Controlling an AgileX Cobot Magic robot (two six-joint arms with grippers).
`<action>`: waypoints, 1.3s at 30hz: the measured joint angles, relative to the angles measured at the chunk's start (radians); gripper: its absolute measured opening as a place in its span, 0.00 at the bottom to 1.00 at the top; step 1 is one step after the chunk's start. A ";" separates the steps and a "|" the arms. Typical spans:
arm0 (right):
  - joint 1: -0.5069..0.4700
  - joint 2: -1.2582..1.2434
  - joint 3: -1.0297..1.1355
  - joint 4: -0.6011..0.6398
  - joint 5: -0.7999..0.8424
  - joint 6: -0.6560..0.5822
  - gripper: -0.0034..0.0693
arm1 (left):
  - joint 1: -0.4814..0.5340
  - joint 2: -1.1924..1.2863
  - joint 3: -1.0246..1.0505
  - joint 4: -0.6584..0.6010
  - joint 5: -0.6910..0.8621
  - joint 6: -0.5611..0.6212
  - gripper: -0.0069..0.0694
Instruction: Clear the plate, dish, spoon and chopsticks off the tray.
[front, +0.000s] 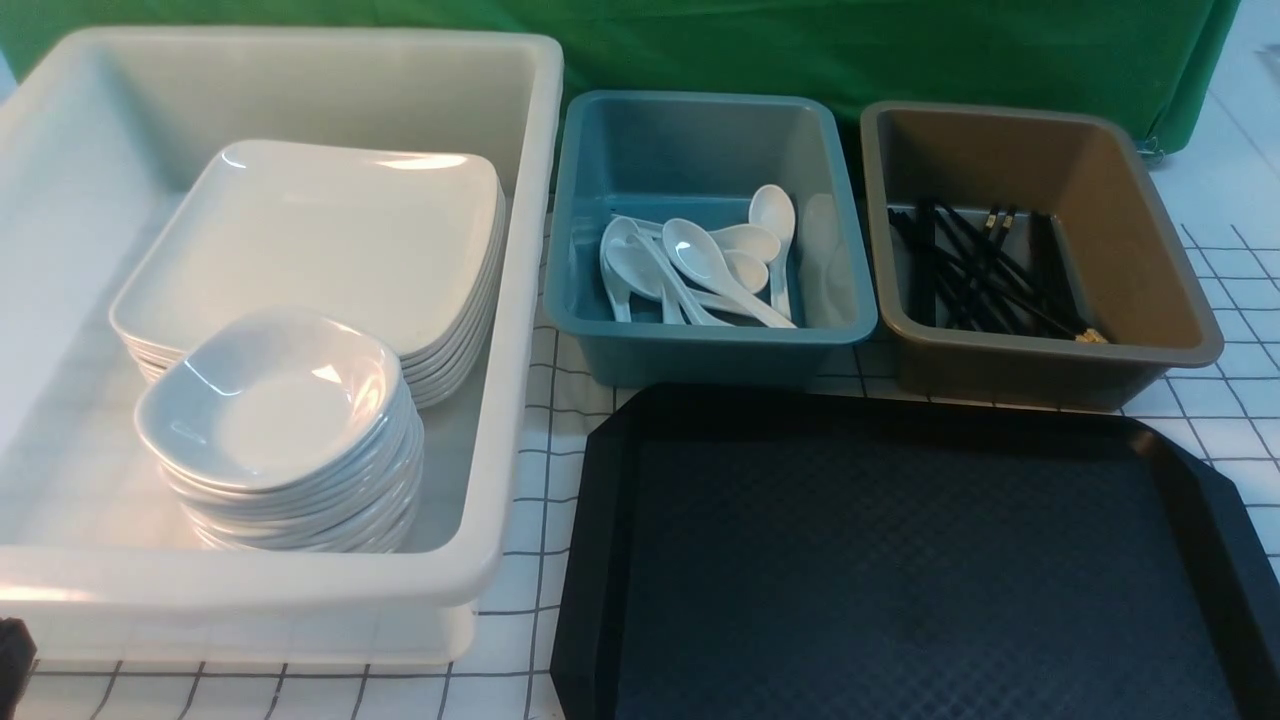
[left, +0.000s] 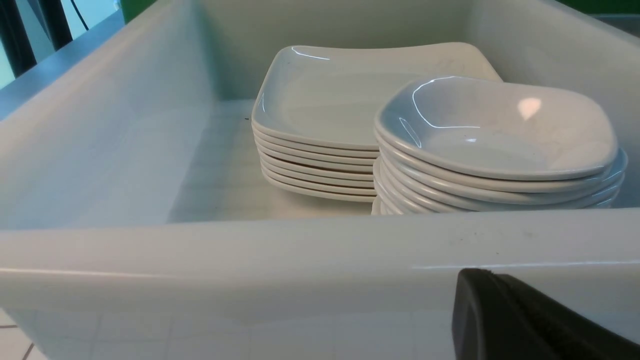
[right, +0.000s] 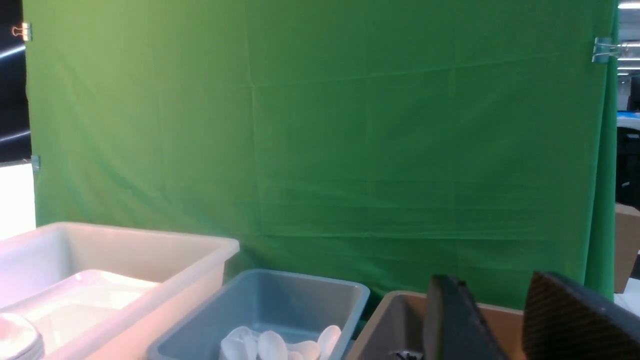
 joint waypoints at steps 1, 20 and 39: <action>0.000 0.000 0.000 0.001 0.001 0.000 0.37 | 0.000 0.000 0.000 0.000 0.000 0.000 0.09; -0.318 -0.003 0.396 0.002 0.028 -0.118 0.38 | 0.000 0.000 0.000 0.002 0.000 -0.001 0.10; -0.318 -0.017 0.401 0.005 0.027 -0.111 0.38 | 0.000 0.000 0.000 0.002 -0.002 -0.001 0.10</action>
